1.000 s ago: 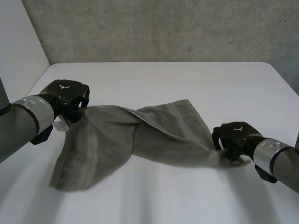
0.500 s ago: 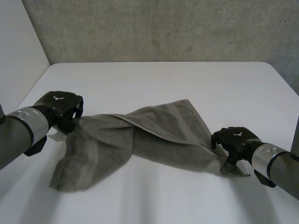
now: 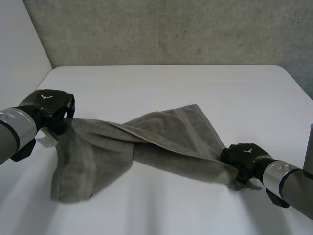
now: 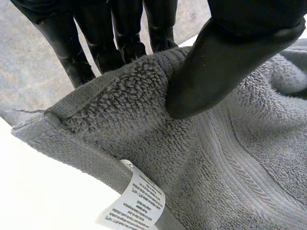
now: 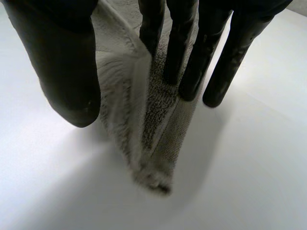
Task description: Fold the towel.
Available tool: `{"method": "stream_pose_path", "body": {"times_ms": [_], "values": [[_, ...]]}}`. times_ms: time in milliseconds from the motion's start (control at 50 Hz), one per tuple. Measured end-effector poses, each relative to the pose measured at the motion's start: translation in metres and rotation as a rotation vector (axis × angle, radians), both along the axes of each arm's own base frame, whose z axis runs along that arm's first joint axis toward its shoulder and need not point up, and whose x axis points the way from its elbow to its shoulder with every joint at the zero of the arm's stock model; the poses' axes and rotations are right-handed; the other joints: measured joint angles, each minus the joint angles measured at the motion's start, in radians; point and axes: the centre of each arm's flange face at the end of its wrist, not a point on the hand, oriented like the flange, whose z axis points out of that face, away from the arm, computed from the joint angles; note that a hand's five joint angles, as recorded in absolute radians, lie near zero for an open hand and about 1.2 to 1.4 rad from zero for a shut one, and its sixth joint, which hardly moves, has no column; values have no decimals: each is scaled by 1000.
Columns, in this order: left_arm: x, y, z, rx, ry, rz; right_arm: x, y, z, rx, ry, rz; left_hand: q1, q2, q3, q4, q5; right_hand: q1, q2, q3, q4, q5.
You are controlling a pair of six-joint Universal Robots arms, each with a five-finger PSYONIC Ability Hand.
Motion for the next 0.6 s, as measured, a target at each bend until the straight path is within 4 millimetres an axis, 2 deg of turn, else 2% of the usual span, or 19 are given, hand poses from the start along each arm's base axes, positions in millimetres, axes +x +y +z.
{"method": "stream_pose_path", "body": {"times_ms": [60,100,180,220,280,300,340,360,420,440,480,560,600], "values": [[4,-1,-1,2,0,12,0,0,1,-2,-4,3,0,0,0,0,0,387,394,380,383,380],[5,-2,-1,3,0,18,0,-1,2,-7,-7,4,0,0,0,0,0,561,569,553,556,559],[7,-4,2,-7,2,25,2,-6,13,-48,-18,7,0,6,3,10,0,600,595,614,614,602],[8,-6,6,-23,5,27,3,-11,28,-101,-28,8,0,11,3,21,0,600,595,614,614,602],[7,-10,23,-82,19,28,6,-20,69,-233,-56,12,8,26,13,44,10,600,595,614,614,602],[6,-11,27,-95,22,28,6,-22,77,-258,-61,12,8,27,14,45,10,600,595,614,614,602],[5,-14,49,-166,41,28,7,-26,117,-374,-87,14,8,27,15,45,12,600,595,614,614,602],[4,-15,55,-184,45,28,7,-27,130,-412,-95,15,8,27,15,45,12,600,595,614,614,602],[3,-15,98,-320,91,28,6,-26,199,-596,-133,21,9,29,15,45,14,600,595,614,614,602],[2,-14,108,-351,104,29,6,-24,209,-622,-138,22,9,29,15,45,14,600,595,614,614,602],[2,-11,136,-433,144,30,3,-20,247,-710,-153,22,9,29,15,45,15,600,595,614,614,602],[3,-5,171,-533,207,30,0,-15,288,-790,-163,19,9,30,15,48,15,600,595,614,614,602],[4,-5,183,-563,232,30,-1,-17,300,-802,-159,17,9,30,15,48,15,601,595,614,614,602]]}}
